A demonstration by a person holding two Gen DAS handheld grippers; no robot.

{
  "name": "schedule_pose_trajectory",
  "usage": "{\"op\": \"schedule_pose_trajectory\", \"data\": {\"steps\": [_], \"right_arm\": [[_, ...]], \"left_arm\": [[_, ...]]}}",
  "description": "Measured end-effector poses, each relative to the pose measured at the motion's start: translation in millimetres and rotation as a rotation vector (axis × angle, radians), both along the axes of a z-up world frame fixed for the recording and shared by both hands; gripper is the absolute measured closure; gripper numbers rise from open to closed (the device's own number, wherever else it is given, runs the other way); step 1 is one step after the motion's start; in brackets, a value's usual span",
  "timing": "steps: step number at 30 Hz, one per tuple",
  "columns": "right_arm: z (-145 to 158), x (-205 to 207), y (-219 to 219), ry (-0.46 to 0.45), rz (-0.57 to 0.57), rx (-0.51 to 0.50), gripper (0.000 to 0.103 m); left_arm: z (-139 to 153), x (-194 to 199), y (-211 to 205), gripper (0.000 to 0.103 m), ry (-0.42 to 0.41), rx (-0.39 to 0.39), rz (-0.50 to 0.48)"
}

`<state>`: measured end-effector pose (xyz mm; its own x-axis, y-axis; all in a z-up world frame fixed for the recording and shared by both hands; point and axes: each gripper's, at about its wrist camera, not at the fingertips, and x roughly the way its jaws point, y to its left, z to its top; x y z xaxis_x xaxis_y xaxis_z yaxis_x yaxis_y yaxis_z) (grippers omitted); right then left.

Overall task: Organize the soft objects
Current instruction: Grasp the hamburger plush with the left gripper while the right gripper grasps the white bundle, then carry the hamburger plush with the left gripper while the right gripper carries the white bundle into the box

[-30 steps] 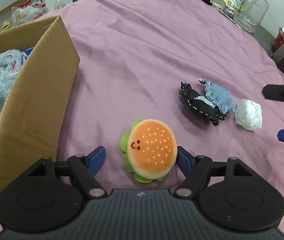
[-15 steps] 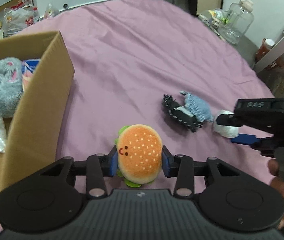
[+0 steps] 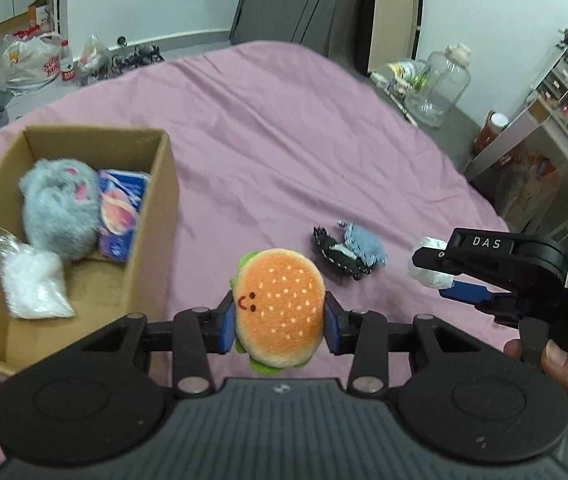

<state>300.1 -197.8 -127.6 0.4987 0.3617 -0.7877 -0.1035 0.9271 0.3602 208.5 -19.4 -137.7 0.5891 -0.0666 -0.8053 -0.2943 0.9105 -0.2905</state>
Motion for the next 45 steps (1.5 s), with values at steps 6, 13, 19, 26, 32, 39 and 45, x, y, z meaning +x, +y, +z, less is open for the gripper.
{"op": "schedule_pose_trajectory", "data": {"steps": [6,13,19,26,32,39,45], "right_arm": [[21,-17,32,-0.038,0.085,0.01,0.056],[35,-29,56,-0.057,0.137,0.011,0.056],[40,-37,74,-0.054,0.164,0.026,0.056],[47,-43,91,-0.058,0.161,0.041,0.056],[45,-52,106,-0.061,0.171,0.055,0.056],[36,-61,136,-0.041,0.232,0.031,0.056],[29,-67,158,-0.037,0.286,0.022,0.056]], "left_arm": [[20,-19,26,0.062,-0.027,0.014,0.021],[29,-37,64,0.062,-0.025,0.033,0.073],[29,-49,95,0.062,-0.015,0.03,0.11],[24,-58,121,0.062,-0.002,0.003,0.127],[12,-60,138,0.062,0.026,-0.032,0.141],[-7,-60,151,0.061,0.069,-0.067,0.149],[-22,-60,160,0.061,0.099,-0.081,0.161]]}}
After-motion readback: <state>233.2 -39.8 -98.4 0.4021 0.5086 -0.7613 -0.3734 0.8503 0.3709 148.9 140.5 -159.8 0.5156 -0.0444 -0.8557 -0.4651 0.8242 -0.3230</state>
